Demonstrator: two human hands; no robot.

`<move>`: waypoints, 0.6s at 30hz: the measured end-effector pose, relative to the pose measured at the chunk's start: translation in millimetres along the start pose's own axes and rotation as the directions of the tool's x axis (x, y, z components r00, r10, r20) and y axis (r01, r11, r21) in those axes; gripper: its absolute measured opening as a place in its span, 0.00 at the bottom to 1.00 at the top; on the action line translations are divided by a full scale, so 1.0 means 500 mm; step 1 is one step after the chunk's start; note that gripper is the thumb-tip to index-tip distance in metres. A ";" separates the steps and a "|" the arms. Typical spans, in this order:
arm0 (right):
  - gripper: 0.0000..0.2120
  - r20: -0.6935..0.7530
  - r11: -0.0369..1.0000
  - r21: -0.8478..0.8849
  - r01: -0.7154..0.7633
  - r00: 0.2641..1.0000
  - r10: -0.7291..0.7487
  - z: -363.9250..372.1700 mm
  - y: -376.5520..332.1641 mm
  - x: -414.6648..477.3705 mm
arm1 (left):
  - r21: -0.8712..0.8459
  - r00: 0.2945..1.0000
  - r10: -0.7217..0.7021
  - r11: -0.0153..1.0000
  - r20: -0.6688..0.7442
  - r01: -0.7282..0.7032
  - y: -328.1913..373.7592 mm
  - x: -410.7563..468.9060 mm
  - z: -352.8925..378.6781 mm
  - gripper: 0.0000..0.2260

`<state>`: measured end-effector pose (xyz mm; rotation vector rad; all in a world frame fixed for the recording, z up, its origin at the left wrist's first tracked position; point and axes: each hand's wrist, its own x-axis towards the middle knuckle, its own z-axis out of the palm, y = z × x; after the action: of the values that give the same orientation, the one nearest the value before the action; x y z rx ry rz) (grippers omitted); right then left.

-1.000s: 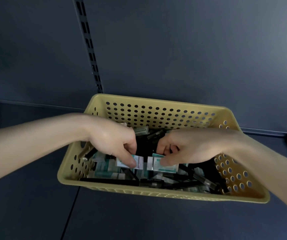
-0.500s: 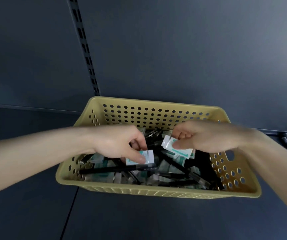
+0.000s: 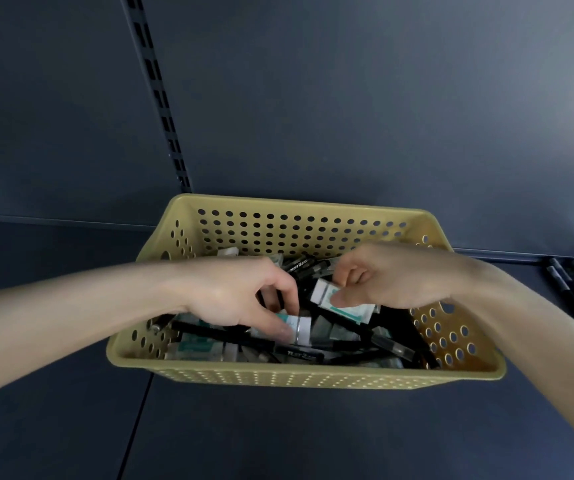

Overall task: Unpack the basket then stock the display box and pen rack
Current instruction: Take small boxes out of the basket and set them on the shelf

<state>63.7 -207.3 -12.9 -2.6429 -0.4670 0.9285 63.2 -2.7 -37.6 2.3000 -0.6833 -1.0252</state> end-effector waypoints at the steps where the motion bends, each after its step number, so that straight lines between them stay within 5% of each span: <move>1: 0.12 0.006 1.000 -0.013 0.002 1.000 -0.002 0.001 -0.004 0.005 | -0.004 1.000 0.004 1.000 -0.001 -0.004 -0.001 0.000 0.000 0.11; 18: 0.15 -0.020 0.997 0.081 -0.015 1.000 0.017 0.012 -0.005 0.013 | -0.124 0.998 -0.052 0.991 -0.030 0.048 -0.006 -0.003 -0.007 0.12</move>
<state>63.9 -201.6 -20.1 -2.5844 -0.3951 0.9050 65.6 1.2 -36.6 2.2323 -0.5364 -1.0205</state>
